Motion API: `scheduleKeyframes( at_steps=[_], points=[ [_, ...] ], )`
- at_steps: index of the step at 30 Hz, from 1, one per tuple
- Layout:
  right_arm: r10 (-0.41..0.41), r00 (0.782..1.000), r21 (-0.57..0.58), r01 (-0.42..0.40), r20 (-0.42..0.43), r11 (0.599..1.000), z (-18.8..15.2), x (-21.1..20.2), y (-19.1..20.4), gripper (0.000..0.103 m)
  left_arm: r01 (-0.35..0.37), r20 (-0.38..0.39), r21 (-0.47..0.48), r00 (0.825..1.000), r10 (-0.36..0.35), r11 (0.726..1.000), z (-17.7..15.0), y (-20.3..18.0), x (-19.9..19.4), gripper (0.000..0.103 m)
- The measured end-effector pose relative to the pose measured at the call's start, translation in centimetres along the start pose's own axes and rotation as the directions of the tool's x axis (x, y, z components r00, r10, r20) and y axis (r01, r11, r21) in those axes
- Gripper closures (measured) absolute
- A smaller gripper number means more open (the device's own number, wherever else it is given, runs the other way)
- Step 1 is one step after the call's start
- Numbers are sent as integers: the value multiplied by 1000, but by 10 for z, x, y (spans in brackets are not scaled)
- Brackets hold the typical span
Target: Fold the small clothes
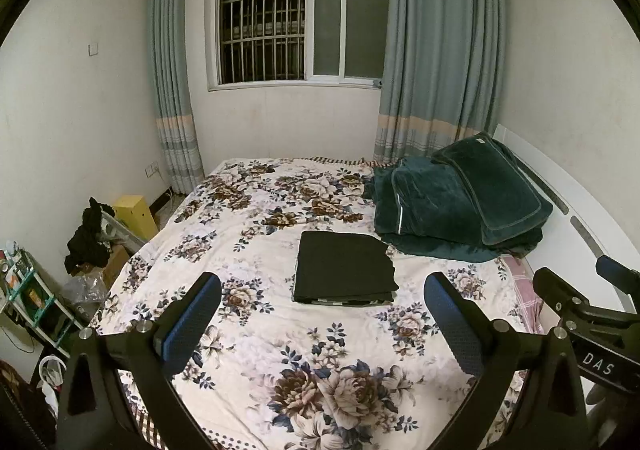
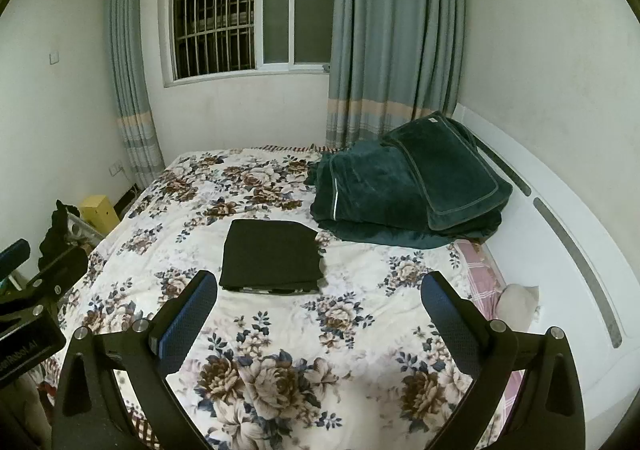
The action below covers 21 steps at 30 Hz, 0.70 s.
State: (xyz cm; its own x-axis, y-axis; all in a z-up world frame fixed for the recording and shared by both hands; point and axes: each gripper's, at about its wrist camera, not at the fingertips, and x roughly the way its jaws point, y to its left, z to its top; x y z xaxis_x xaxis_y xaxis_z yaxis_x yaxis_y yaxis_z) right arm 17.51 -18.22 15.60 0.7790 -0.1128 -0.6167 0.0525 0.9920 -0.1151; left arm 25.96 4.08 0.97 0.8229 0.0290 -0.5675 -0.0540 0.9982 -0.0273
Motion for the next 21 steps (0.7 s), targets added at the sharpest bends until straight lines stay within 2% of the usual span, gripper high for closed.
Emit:
scheduleKeyframes(
  at_steps=[21],
  points=[
    [-12,1000,12,12,2,1000,-7,-5,1,0,-12,10,-5,1000,12,1000,3,0,-1,0]
  ],
)
